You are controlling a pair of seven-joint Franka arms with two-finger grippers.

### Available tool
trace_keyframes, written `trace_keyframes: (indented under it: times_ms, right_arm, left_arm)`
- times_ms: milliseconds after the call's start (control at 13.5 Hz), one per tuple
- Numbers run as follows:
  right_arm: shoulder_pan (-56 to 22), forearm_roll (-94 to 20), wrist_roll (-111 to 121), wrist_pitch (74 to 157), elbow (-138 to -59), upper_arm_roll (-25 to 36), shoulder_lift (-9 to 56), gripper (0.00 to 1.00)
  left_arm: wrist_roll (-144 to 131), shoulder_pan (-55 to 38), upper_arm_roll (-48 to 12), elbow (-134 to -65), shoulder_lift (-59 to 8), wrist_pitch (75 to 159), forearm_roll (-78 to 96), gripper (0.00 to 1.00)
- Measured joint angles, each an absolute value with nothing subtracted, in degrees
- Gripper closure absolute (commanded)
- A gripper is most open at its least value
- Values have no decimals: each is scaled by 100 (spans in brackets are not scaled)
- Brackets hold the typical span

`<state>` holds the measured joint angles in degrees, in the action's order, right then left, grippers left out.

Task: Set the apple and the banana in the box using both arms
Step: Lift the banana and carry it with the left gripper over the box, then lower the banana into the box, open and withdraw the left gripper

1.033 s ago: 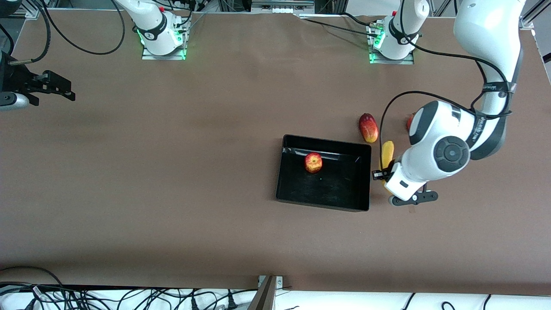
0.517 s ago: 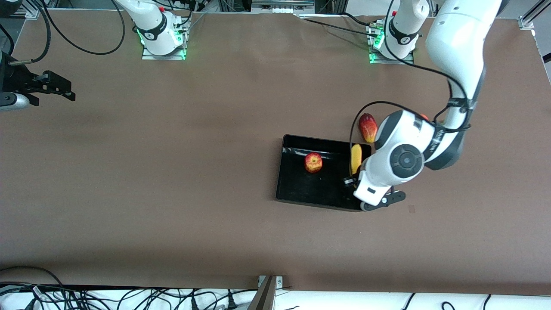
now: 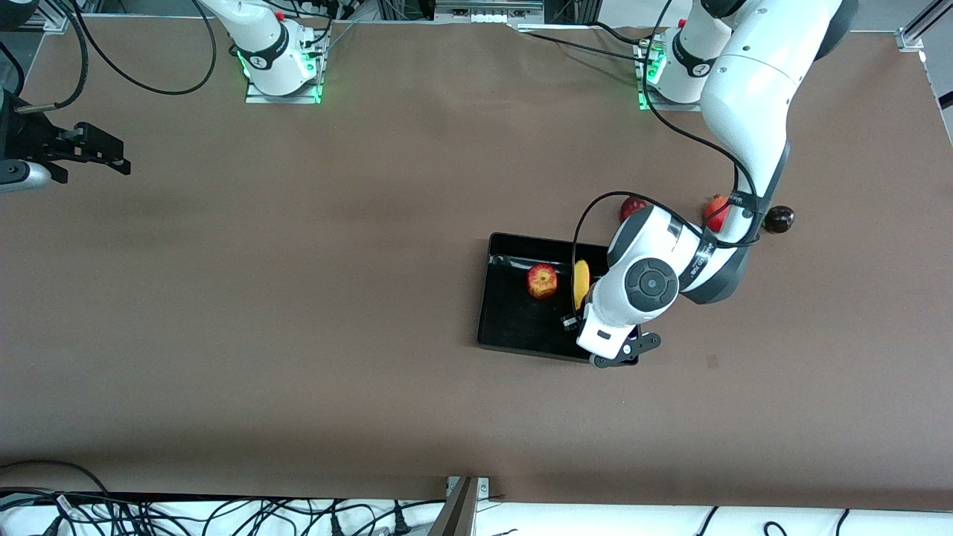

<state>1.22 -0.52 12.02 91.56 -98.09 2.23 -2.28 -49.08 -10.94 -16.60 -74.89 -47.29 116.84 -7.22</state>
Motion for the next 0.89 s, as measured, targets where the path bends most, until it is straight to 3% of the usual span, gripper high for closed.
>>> trace_keyframes:
  times_ms: [738, 812, 886]
  right_arm:
    - [121, -53, 1202, 9158, -9809, 222, -226, 0]
    - [121, -53, 1202, 9158, -9809, 222, -226, 0]
    - [121, -53, 1202, 9158, -9809, 222, -226, 0]
  left_arm:
    - [-5036, -1124, -1639, -7582, -5348, 12400, -1119, 100]
    - [-5036, -1124, -1639, -7582, -5348, 12400, -1120, 52]
    - [-5036, -1124, -1639, -7582, -5348, 12400, -1121, 22]
